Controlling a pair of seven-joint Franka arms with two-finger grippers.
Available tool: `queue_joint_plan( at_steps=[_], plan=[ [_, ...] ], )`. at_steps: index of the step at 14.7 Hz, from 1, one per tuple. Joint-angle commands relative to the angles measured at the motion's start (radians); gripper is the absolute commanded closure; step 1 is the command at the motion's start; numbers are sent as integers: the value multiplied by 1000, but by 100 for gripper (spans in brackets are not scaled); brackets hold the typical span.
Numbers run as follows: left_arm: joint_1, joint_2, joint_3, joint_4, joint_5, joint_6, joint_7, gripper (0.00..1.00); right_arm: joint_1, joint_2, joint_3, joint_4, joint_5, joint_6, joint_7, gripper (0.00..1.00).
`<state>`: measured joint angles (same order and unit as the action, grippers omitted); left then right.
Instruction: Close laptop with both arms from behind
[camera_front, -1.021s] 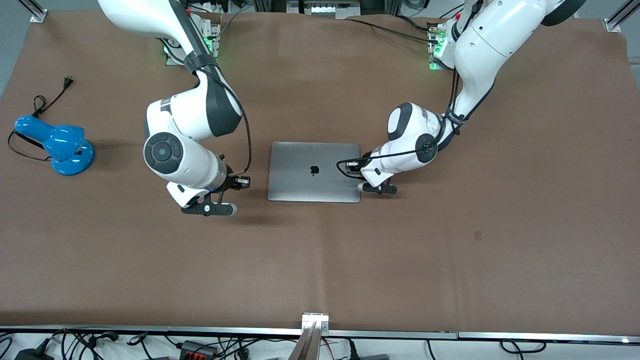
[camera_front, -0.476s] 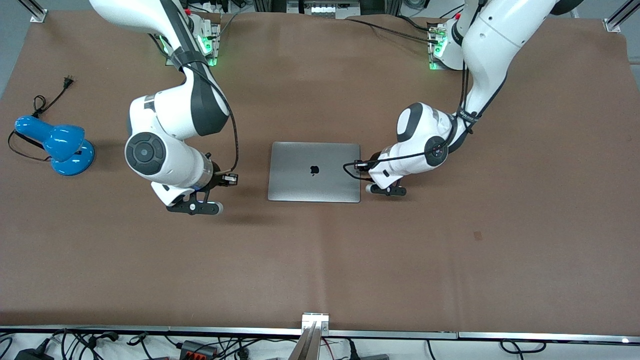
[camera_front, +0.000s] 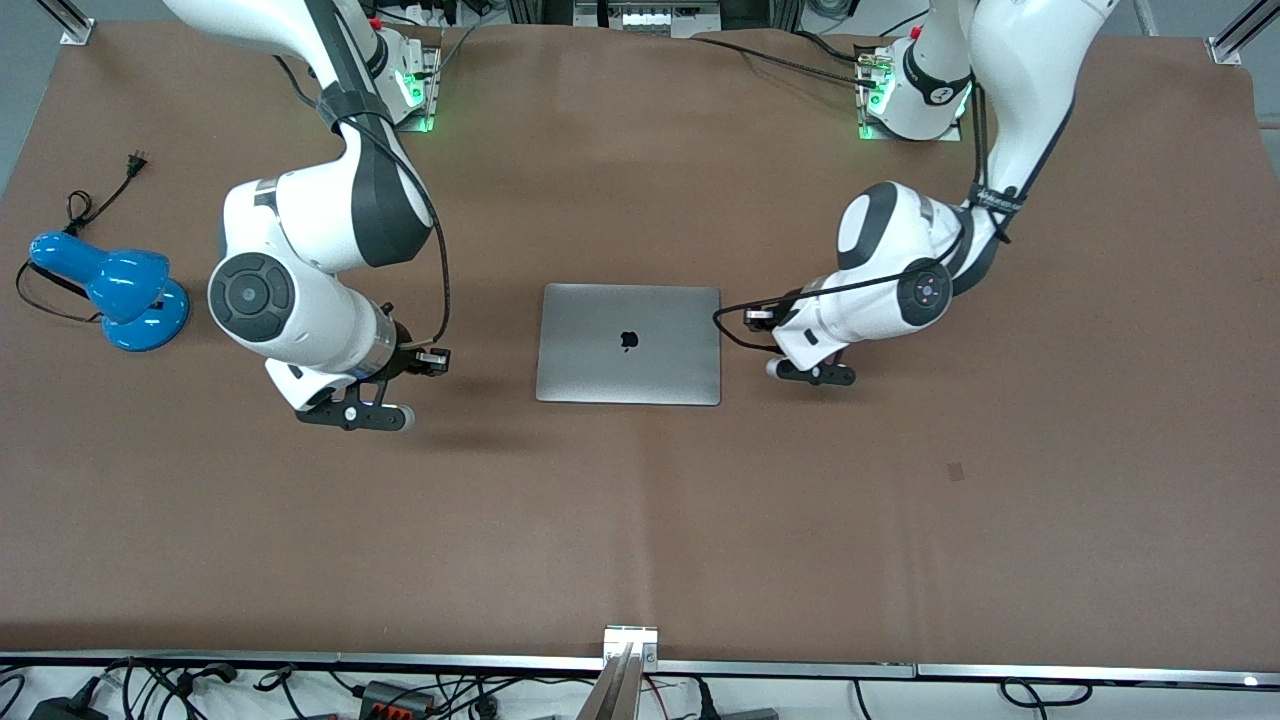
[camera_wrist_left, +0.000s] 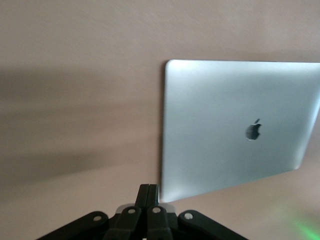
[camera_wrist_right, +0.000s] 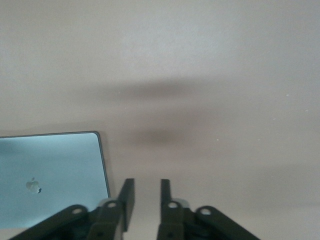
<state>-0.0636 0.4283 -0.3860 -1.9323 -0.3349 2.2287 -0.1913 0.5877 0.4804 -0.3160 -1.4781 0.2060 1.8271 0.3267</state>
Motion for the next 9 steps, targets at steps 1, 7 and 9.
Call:
queue_joint_plan(
  at_steps=[1,7,9],
  plan=[
    [37,-71,4,1,43,-73,-3,100,8,-48,-32,-11,-19,-12,-17,0],
    [54,-268,151,128,89,-458,42,100,3,-98,-132,-8,-23,-11,-26,0],
    [54,-308,199,217,129,-588,47,99,-2,-143,-133,-8,-23,-11,-43,0]
  ],
)
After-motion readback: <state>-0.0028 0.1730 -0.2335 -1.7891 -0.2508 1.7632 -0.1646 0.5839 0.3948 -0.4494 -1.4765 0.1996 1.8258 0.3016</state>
